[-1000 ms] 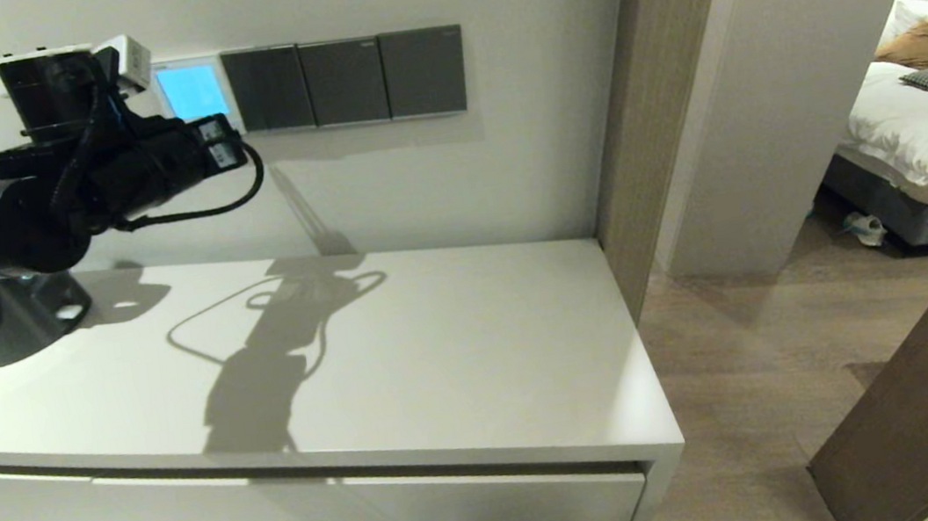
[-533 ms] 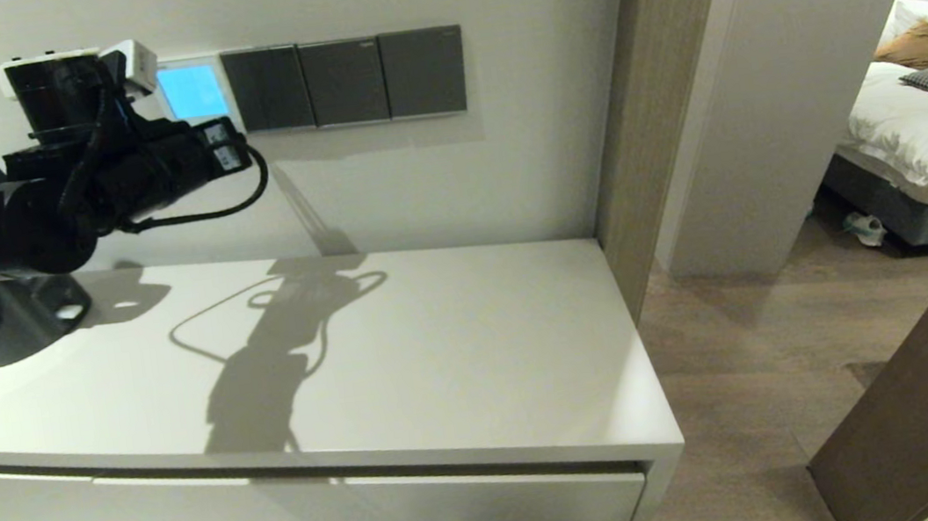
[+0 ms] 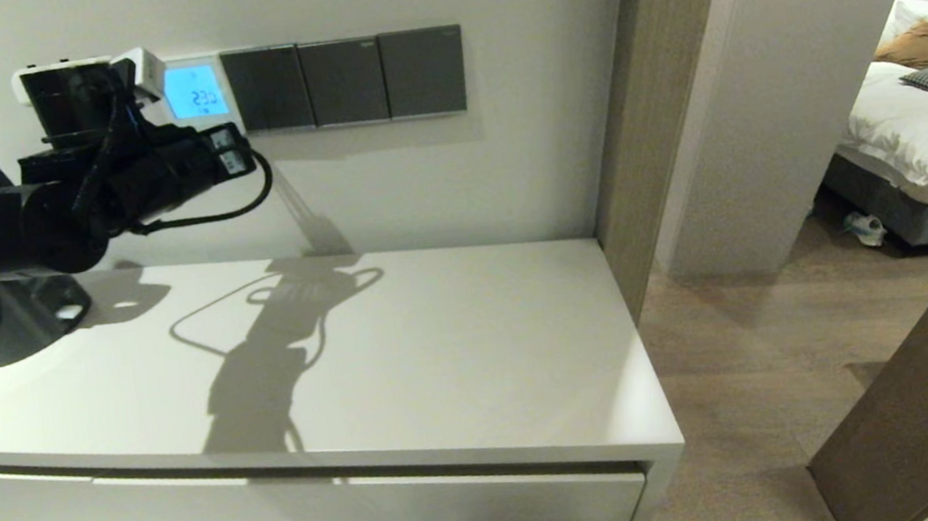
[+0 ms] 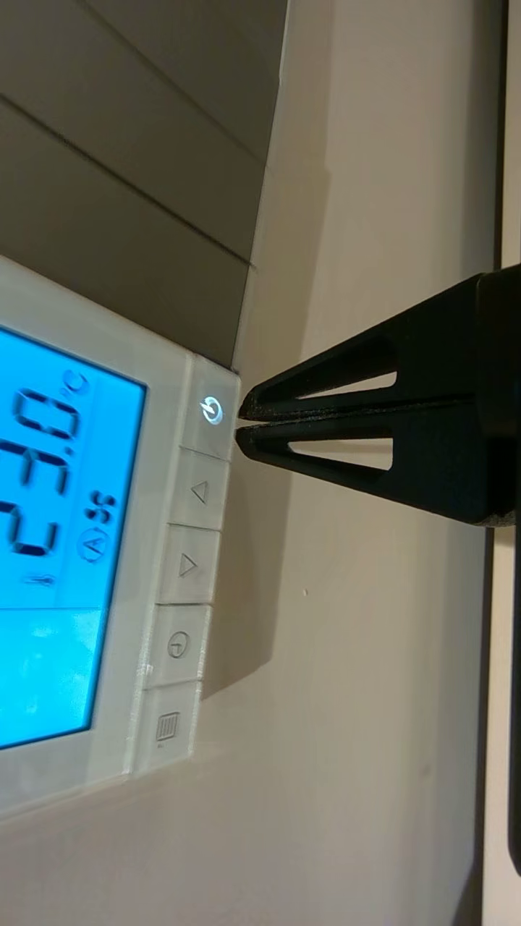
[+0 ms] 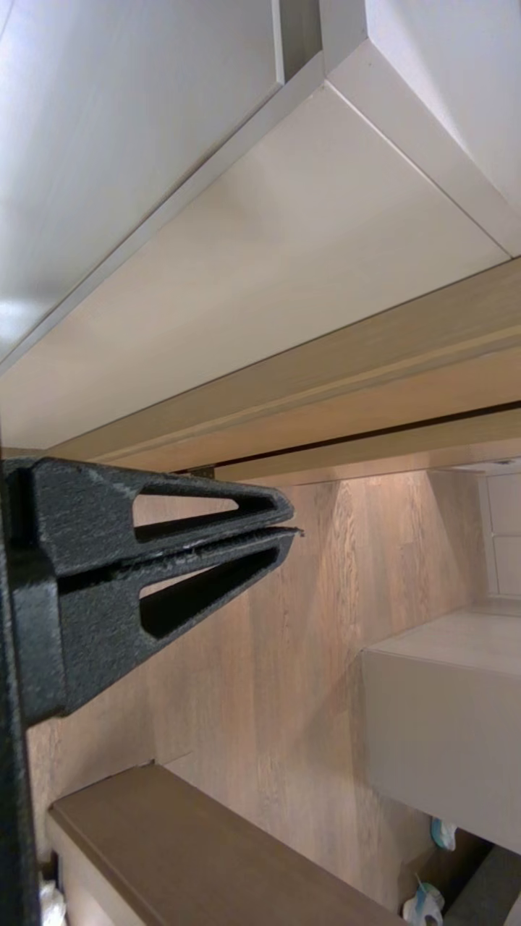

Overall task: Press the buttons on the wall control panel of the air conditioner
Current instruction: Turn on the central air conditioner

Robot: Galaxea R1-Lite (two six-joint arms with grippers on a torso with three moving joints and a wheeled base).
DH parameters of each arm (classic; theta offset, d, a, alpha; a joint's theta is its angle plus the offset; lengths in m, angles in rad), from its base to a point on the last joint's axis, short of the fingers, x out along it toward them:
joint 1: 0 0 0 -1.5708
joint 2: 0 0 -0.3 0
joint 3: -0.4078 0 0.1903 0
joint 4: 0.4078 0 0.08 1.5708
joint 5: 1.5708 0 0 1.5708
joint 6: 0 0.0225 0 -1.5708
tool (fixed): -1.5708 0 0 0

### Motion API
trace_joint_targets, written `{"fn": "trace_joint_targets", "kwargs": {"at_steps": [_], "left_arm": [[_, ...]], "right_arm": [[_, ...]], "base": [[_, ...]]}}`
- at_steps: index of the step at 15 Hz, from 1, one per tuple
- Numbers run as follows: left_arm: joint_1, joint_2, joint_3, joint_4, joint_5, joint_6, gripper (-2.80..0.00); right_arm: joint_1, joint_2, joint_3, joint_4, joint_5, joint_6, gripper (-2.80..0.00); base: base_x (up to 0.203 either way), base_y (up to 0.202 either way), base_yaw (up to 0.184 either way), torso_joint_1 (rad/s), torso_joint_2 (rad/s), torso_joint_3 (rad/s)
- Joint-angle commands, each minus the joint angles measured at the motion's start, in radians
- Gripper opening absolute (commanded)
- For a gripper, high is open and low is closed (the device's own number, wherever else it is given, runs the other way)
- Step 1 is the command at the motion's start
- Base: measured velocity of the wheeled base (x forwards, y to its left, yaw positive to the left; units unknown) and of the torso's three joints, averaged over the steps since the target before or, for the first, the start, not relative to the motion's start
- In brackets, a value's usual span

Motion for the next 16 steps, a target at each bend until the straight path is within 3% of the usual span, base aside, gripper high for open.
{"fn": "trace_joint_targets", "kwargs": {"at_steps": [1,9,16], "left_arm": [[0.0,-0.019,0.008,-0.006,-0.001,-0.004,-2.8],[0.001,-0.071,0.07,-0.011,-0.004,-0.002,-2.8],[0.052,-0.092,0.076,-0.011,-0.004,-0.002,-2.8]], "right_arm": [[0.0,0.001,0.002,0.0,0.0,0.0,-2.8],[0.0,0.001,0.002,0.0,0.0,0.0,-2.8],[0.0,0.001,0.002,0.0,0.0,0.0,-2.8]], "base": [[0.0,0.0,0.0,0.0,0.0,0.0],[0.0,0.0,0.0,0.0,0.0,0.0],[0.0,0.0,0.0,0.0,0.0,0.0]]}}
